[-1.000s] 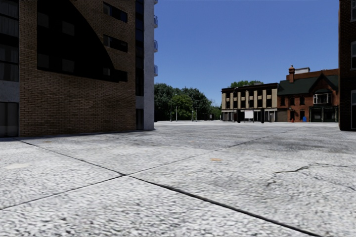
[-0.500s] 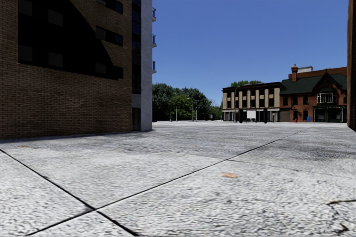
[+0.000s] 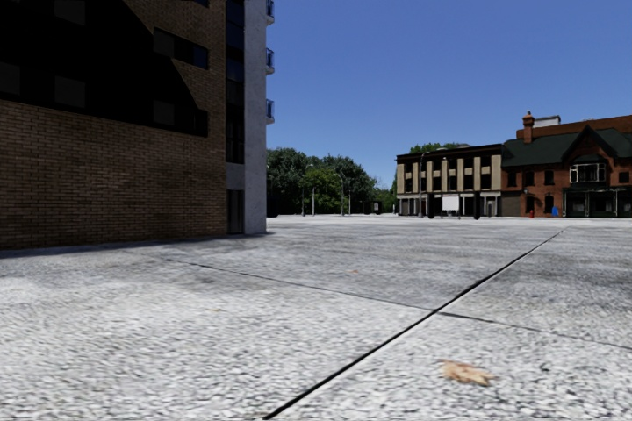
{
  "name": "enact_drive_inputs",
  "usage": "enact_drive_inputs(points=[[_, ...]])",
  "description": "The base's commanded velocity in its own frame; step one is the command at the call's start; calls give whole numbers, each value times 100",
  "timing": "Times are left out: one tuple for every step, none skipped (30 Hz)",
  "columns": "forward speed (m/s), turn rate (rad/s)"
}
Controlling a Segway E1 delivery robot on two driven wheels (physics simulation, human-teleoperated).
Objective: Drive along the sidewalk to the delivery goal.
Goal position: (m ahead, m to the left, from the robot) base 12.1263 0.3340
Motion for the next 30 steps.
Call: enact_drive_inputs(points=[[200, 0], [200, 0], [200, 0], [200, 0], [200, 0], [200, 0], [200, 0], [200, 0], [200, 0], [200, 0], [200, 0], [200, 0], [200, 0], [200, 0], [200, 0], [200, 0], [200, 0], [200, 0], [200, 0], [200, 0], [200, 0], [200, 0], [200, 0], [200, 0], [200, 0], [200, 0], [200, 0], [200, 0], [200, 0], [200, 0]])
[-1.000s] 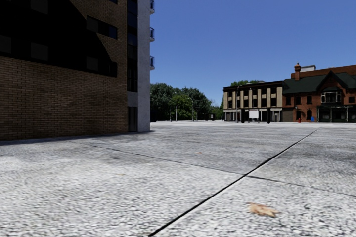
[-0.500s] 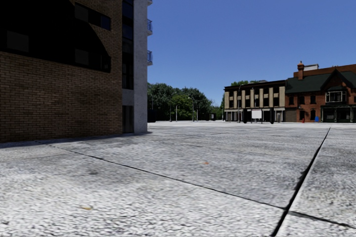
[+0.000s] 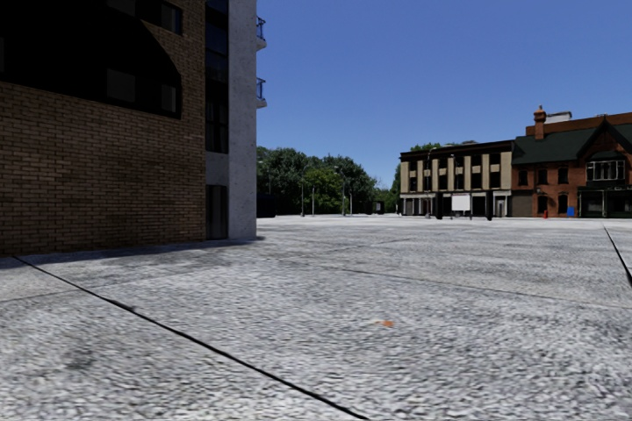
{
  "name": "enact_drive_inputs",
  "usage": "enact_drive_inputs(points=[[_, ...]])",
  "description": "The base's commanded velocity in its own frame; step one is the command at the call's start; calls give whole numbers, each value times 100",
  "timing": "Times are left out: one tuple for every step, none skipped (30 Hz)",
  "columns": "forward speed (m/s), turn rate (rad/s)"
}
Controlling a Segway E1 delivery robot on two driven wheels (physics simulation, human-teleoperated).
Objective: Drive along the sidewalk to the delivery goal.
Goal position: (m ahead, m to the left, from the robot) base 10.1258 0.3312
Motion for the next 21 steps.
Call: enact_drive_inputs(points=[[200, 0], [200, 0], [200, 0], [200, 0], [200, 0], [200, 0], [200, 0], [200, 0], [200, 0], [200, 0], [200, 0], [200, 0], [200, 0], [200, 0], [200, 0], [200, 0], [200, 0], [200, 0], [200, 0], [200, 0], [200, 0]])
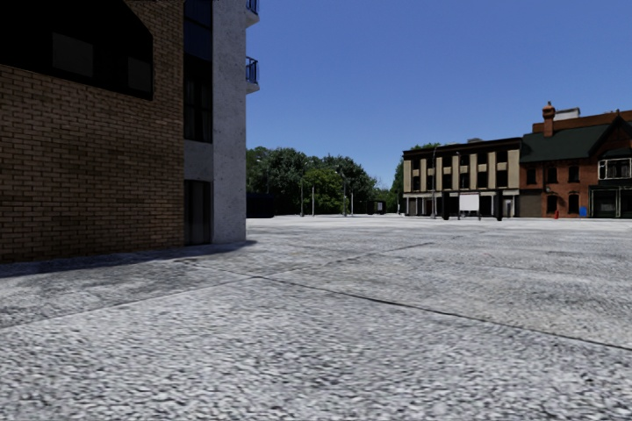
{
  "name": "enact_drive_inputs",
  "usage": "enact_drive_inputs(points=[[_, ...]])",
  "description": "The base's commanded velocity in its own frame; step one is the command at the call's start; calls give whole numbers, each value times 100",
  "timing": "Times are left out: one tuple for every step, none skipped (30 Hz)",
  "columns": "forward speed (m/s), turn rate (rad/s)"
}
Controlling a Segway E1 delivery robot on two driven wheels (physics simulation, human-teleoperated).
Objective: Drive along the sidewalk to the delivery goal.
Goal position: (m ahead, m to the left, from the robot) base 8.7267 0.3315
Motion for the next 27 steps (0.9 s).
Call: enact_drive_inputs(points=[[200, 0], [200, 0], [200, 0], [200, 0], [200, 0], [200, 0], [200, 0], [200, 0], [200, 0], [200, 0], [200, 0], [200, 0], [200, 0], [200, 0], [200, 0], [200, 0], [200, 0], [200, 0], [200, 0], [200, 0], [200, 0], [200, 0], [200, 0], [200, 0], [200, 0], [200, 0], [200, 0]])
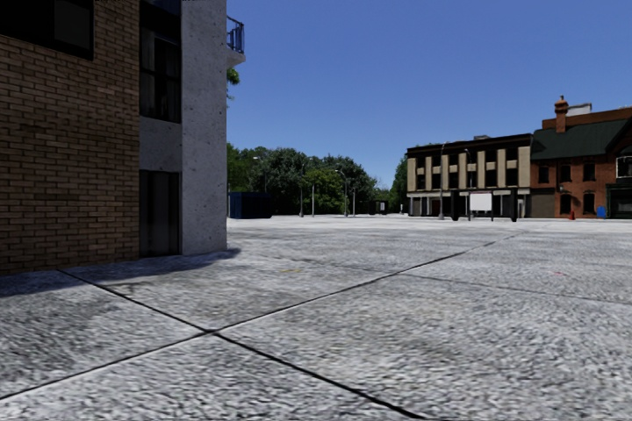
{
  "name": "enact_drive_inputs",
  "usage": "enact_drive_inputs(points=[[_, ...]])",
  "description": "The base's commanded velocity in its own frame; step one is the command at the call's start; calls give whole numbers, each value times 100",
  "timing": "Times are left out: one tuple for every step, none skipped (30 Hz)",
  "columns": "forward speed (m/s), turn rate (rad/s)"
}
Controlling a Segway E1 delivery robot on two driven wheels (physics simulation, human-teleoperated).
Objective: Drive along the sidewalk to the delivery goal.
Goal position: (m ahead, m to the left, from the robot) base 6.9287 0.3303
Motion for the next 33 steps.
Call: enact_drive_inputs(points=[[200, 0], [200, 0], [200, 0], [200, 0], [200, 0], [200, 0], [200, 2], [200, 2], [200, 10], [200, 13], [200, 13], [200, 15], [200, 16], [200, 16], [200, 16], [200, 16], [200, 17], [200, 17], [200, 17], [200, 17], [200, 17], [200, 17], [200, 17], [200, 18], [200, 19], [200, 19], [200, 22], [200, 24], [200, 24], [200, 24], [200, 24], [200, 24], [200, 24]])
